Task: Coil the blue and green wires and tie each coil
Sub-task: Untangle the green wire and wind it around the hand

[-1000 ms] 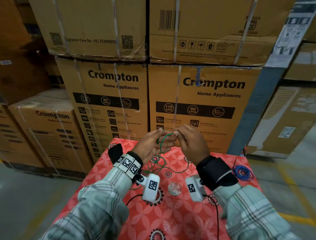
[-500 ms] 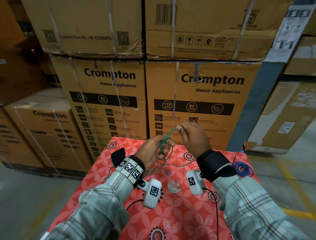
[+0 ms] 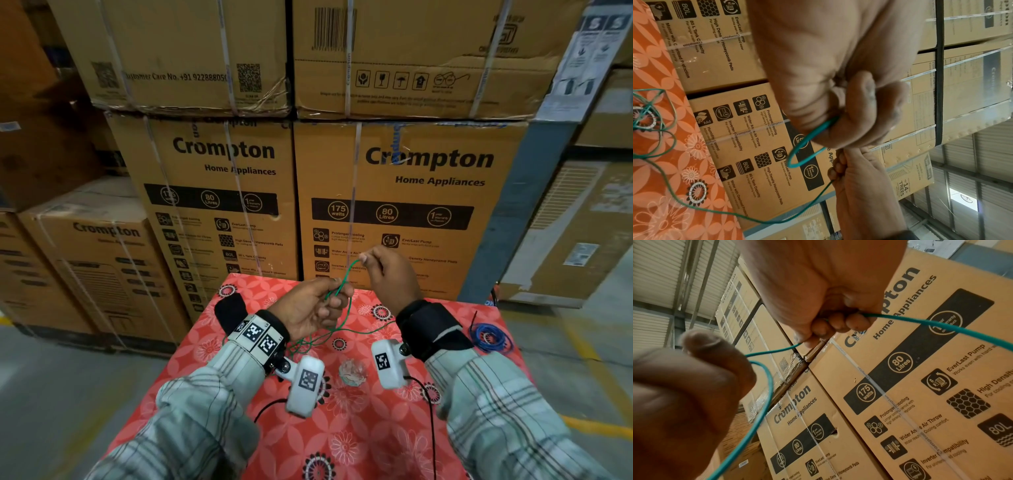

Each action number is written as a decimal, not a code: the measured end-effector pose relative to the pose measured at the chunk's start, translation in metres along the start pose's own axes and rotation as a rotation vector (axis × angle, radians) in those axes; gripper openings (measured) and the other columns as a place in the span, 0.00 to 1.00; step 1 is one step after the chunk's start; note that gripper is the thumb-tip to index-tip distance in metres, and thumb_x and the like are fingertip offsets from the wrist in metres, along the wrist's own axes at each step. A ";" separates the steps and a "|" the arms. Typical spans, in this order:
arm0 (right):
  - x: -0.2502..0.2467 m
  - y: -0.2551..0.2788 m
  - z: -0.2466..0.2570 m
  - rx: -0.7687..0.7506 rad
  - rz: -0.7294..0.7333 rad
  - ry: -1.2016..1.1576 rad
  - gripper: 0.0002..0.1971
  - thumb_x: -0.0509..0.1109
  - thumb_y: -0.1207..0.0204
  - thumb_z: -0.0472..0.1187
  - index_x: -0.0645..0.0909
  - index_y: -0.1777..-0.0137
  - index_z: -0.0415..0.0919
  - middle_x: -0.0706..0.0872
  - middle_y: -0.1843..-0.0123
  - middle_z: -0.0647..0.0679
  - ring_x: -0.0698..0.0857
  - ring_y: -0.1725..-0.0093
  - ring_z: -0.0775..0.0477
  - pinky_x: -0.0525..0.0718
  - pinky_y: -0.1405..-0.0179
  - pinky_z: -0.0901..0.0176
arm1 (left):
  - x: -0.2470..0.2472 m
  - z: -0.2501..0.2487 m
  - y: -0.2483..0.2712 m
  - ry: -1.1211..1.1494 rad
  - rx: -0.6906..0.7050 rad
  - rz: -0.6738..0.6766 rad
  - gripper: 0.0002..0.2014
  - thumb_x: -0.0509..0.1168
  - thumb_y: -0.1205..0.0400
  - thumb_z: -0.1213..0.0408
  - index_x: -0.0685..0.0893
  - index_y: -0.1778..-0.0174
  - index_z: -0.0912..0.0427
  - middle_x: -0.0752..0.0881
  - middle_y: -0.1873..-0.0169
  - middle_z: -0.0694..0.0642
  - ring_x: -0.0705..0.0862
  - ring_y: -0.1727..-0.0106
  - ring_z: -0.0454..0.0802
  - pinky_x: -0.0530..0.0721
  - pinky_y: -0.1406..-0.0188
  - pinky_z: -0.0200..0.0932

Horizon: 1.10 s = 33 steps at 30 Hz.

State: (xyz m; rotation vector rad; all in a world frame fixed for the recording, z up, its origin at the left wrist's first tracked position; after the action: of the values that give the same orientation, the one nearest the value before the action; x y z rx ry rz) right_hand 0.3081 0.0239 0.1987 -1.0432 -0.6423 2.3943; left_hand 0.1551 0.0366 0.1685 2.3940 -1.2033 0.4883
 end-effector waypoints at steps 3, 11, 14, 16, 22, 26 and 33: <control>-0.005 -0.003 -0.004 0.021 -0.032 0.012 0.13 0.65 0.17 0.43 0.78 0.64 0.43 0.78 0.70 0.54 0.76 0.70 0.54 0.70 0.72 0.58 | 0.002 0.002 0.003 -0.014 -0.028 0.027 0.16 0.47 0.11 0.61 0.74 0.61 0.60 0.69 0.81 0.46 0.62 0.87 0.36 0.62 0.90 0.30; 0.008 0.002 -0.019 0.123 0.002 0.092 0.13 0.66 0.18 0.45 0.75 0.65 0.48 0.73 0.73 0.61 0.71 0.72 0.62 0.64 0.75 0.64 | 0.000 0.004 0.003 0.030 0.014 0.061 0.16 0.49 0.13 0.62 0.73 0.66 0.56 0.66 0.83 0.44 0.60 0.87 0.37 0.57 0.88 0.32; 0.024 0.012 -0.028 0.142 0.061 -0.061 0.12 0.64 0.17 0.44 0.73 0.64 0.46 0.74 0.73 0.57 0.71 0.73 0.57 0.66 0.73 0.58 | -0.005 -0.009 0.001 0.167 0.102 0.035 0.13 0.51 0.14 0.61 0.73 0.65 0.56 0.66 0.84 0.43 0.60 0.88 0.36 0.51 0.86 0.33; 0.037 0.022 -0.034 0.155 0.108 -0.139 0.10 0.61 0.16 0.41 0.71 0.61 0.45 0.74 0.69 0.55 0.71 0.71 0.56 0.67 0.70 0.57 | -0.013 -0.021 -0.001 0.220 0.184 -0.015 0.13 0.51 0.14 0.61 0.72 0.64 0.55 0.66 0.84 0.44 0.61 0.88 0.36 0.50 0.84 0.34; 0.061 0.060 -0.057 0.216 0.136 -0.269 0.10 0.59 0.19 0.32 0.71 0.58 0.48 0.74 0.67 0.54 0.71 0.69 0.54 0.71 0.66 0.56 | -0.052 -0.078 0.005 0.384 0.501 -0.272 0.14 0.51 0.13 0.64 0.73 0.65 0.54 0.67 0.83 0.45 0.62 0.87 0.37 0.56 0.89 0.32; 0.064 0.061 -0.032 0.050 0.215 -0.066 0.09 0.63 0.22 0.29 0.72 0.60 0.43 0.74 0.64 0.54 0.71 0.65 0.54 0.66 0.67 0.57 | -0.061 -0.078 -0.002 0.222 0.509 -0.382 0.15 0.48 0.11 0.61 0.72 0.62 0.53 0.71 0.80 0.45 0.67 0.82 0.39 0.62 0.85 0.32; 0.063 0.047 0.020 -0.244 0.334 0.109 0.06 0.63 0.18 0.36 0.77 0.57 0.41 0.79 0.58 0.47 0.73 0.57 0.46 0.73 0.59 0.52 | -0.060 -0.056 -0.011 0.090 0.417 -0.481 0.16 0.48 0.10 0.60 0.75 0.60 0.56 0.87 0.74 0.51 0.87 0.71 0.46 0.83 0.73 0.34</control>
State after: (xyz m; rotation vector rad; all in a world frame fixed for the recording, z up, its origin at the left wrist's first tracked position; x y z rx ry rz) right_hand 0.2445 0.0174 0.1494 -1.4750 -0.7888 2.5599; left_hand 0.1231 0.1112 0.1855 2.8478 -0.4838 0.7292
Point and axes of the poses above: each hand's wrist, its own y-axis away from the middle knuckle, its own x-axis out of the palm, z = x × y, the point moved 5 cm from there along -y, towards the middle knuckle
